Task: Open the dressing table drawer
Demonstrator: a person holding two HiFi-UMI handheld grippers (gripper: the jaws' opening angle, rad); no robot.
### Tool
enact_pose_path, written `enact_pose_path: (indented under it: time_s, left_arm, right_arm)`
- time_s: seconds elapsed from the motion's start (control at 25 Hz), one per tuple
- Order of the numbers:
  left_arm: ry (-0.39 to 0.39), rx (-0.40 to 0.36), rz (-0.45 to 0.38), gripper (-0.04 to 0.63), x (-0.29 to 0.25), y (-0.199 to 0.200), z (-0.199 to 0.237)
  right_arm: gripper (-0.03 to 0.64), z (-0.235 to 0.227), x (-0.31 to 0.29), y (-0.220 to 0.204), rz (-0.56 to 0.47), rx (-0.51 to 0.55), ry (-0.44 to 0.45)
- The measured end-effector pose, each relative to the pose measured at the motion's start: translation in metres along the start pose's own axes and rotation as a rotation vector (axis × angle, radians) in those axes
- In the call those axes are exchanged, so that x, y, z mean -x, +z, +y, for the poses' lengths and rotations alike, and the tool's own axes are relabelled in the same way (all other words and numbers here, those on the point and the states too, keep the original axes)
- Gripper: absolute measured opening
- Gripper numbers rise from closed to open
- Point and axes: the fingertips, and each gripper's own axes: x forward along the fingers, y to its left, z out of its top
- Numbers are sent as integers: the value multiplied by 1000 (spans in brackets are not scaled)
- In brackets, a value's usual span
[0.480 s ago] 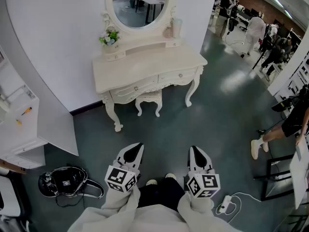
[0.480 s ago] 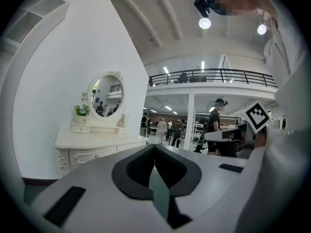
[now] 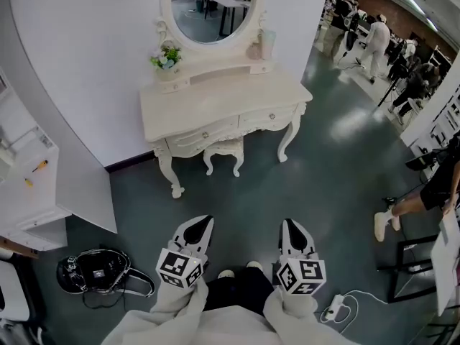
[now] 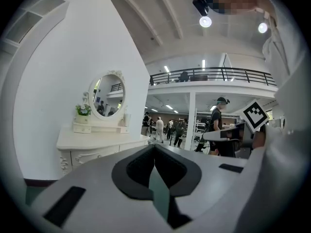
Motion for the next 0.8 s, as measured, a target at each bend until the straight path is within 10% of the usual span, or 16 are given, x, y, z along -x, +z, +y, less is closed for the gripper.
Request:
enact_pose_path:
  time_s: [0.8]
  left_arm:
    - [-4, 8, 53, 17, -18, -13, 12]
  right_arm:
    - [38, -7, -35, -13, 70, -41, 3]
